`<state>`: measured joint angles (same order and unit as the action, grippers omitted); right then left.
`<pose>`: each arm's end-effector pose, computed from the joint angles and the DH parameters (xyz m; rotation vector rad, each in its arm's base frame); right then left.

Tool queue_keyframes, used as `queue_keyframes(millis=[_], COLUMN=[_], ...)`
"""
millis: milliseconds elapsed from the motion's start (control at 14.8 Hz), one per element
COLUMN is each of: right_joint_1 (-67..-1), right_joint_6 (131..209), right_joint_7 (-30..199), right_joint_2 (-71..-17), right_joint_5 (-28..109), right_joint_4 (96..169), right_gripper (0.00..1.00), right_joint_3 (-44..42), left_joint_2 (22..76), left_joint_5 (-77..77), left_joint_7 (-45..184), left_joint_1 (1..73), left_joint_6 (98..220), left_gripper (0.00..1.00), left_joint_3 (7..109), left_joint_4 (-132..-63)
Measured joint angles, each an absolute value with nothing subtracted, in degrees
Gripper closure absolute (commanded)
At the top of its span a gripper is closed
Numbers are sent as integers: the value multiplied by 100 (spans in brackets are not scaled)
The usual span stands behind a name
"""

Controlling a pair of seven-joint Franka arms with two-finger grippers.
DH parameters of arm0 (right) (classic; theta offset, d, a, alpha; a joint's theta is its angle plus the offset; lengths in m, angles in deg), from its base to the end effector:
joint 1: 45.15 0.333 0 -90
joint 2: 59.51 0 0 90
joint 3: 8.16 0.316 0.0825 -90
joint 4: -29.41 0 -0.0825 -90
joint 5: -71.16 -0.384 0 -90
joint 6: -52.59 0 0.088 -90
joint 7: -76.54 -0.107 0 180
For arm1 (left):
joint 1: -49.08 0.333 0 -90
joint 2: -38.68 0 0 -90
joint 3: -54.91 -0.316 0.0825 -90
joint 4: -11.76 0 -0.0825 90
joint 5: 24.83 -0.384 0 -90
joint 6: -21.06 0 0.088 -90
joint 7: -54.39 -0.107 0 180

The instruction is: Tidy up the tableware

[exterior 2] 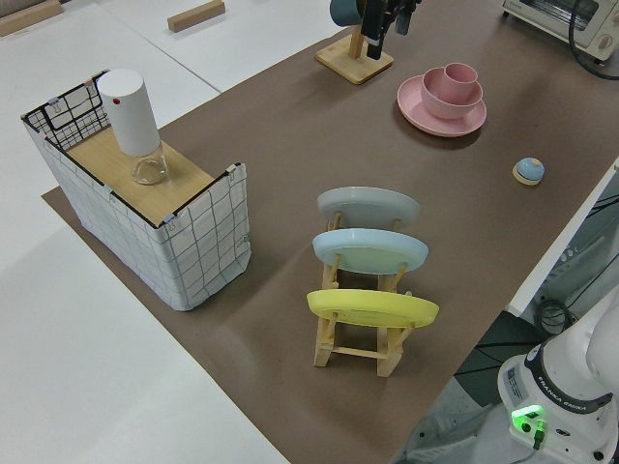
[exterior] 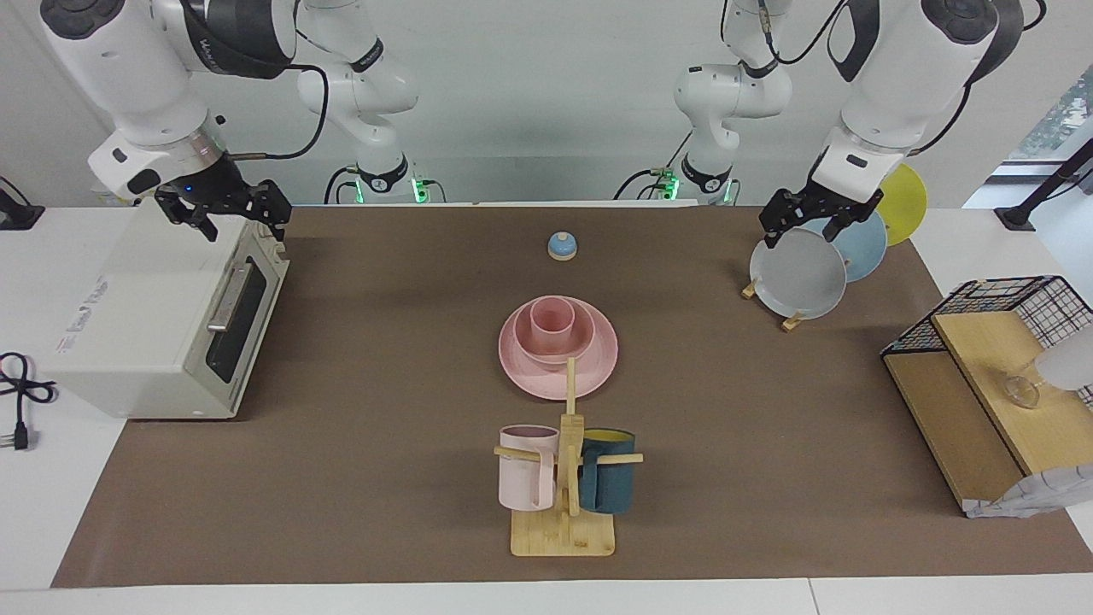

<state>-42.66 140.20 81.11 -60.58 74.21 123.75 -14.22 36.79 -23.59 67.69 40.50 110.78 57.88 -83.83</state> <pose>0.5403 -0.0401 0.5959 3.0933 0.0278 -0.1583 0.5294 -0.1110 0.5962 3.1347 0.0490 -0.1132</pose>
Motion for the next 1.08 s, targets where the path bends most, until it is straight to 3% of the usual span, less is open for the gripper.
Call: queue_keyframes(millis=[202, 1079], right_joint_1=[-4266, -4266], right_joint_6=[14020, 14020], right_joint_7=[8111, 8111], right_joint_2=[-6058, -6058], right_joint_5=[7421, 7421], right_joint_4=[12375, 12375], right_gripper=[0, 0], right_joint_3=[-1422, -1422], left_joint_2=[3478, 3406], left_joint_5=[-2359, -2359], left_joint_7=[6707, 6474], left_joint_1=[4044, 4045], left_joint_6=[11184, 11226], left_gripper=[0, 0], left_joint_3=[5810, 5804], left_joint_4=[-8675, -8601])
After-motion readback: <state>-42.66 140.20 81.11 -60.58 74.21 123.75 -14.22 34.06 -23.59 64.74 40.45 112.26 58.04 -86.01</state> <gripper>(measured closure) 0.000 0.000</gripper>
